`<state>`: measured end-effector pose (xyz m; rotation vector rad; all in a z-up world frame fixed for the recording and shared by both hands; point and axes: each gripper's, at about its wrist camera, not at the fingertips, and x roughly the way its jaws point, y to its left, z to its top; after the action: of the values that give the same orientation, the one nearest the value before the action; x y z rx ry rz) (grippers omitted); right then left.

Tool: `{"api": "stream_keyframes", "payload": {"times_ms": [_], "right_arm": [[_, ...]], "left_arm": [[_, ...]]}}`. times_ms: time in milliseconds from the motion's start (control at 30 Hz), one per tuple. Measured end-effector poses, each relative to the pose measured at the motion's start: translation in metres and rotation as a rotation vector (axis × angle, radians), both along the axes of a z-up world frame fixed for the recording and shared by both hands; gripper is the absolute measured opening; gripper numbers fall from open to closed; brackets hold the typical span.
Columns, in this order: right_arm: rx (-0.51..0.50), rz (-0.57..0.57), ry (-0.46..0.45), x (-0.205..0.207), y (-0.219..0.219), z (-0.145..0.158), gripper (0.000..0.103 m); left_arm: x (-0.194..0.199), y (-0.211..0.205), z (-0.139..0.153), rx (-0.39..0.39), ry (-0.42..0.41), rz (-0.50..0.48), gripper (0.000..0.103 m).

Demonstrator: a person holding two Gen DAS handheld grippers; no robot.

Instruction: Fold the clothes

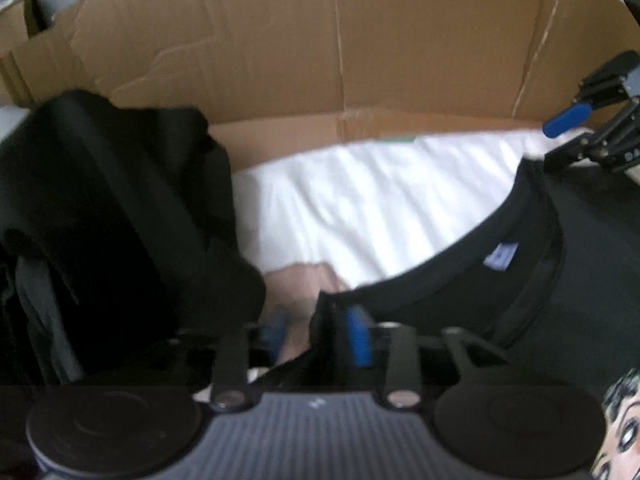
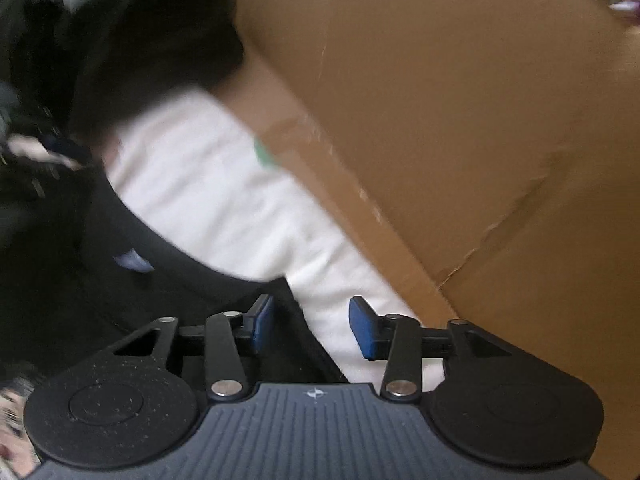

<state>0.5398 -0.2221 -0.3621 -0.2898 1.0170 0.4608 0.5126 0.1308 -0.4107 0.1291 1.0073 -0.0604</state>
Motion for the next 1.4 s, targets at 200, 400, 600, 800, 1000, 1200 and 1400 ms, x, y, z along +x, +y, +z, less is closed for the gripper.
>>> {"api": "stream_keyframes", "payload": {"times_ms": [200,400,600,800,1000,1200,1400], "right_arm": [[0.020,-0.028,-0.046,-0.029,-0.048,0.033,0.048],[0.067,-0.167,-0.009,-0.060,-0.117,0.037,0.048],[0.085,-0.227,0.042,-0.095,-0.153,0.027,0.047],[0.133,-0.261,0.103,-0.121,-0.165,0.012,0.046],[0.179,-0.262,0.156,-0.140,-0.156,-0.010,0.043],[0.222,-0.301,0.185,-0.147,-0.151,-0.029,0.034],[0.277,-0.324,0.206,-0.148,-0.142,-0.044,0.017]], "left_arm": [[-0.001,-0.010,0.021,-0.020,-0.032,0.033,0.047],[0.006,-0.038,0.033,-0.060,-0.044,0.010,0.047],[0.016,-0.077,0.044,-0.090,-0.033,-0.040,0.046],[0.021,-0.125,0.050,-0.125,-0.016,-0.106,0.046],[0.023,-0.179,0.038,-0.108,0.033,-0.229,0.042],[0.025,-0.214,0.006,-0.096,0.084,-0.291,0.038],[0.027,-0.229,-0.019,-0.062,0.134,-0.322,0.036]]}}
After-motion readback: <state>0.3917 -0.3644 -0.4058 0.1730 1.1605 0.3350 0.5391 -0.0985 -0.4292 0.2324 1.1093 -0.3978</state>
